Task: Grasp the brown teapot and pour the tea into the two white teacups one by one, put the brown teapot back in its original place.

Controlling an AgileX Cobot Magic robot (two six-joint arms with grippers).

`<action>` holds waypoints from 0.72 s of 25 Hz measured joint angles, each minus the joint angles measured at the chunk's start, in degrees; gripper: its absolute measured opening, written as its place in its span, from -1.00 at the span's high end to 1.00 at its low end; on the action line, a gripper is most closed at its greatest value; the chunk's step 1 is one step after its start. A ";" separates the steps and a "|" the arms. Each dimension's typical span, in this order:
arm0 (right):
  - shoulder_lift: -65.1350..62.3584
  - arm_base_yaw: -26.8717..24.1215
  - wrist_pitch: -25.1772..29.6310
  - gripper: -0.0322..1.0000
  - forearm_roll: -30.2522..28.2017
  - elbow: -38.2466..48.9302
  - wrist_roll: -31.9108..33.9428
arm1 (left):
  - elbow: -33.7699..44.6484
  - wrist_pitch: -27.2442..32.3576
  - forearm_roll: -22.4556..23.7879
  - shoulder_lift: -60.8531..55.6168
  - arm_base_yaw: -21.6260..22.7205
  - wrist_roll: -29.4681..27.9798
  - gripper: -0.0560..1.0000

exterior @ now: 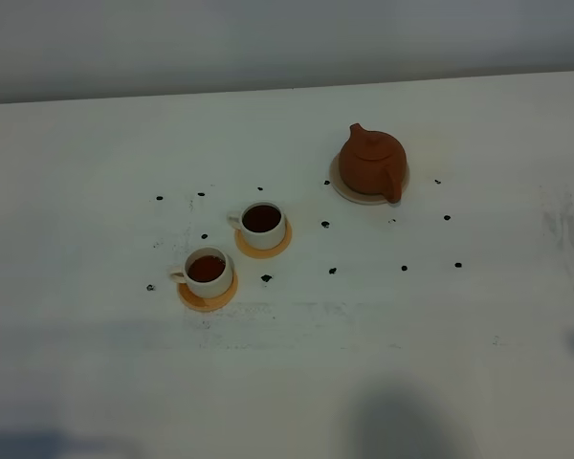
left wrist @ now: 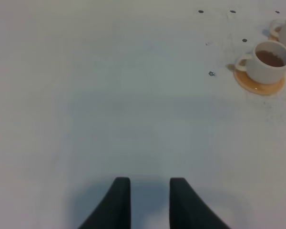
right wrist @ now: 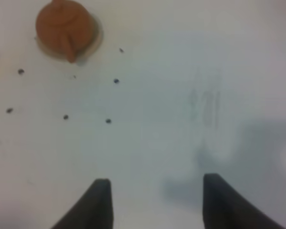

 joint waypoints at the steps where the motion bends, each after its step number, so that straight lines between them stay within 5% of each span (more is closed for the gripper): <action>1: -1.70 0.00 1.95 0.13 -0.53 0.23 -0.06 | 0.00 0.00 0.00 0.00 0.00 0.00 0.47; 10: -21.46 0.00 4.46 0.13 -2.33 13.05 -0.59 | 0.00 0.00 0.00 0.00 0.00 0.00 0.47; 18: -35.52 0.00 4.47 0.22 2.38 15.98 -10.42 | 0.00 0.00 0.00 0.00 0.00 0.00 0.47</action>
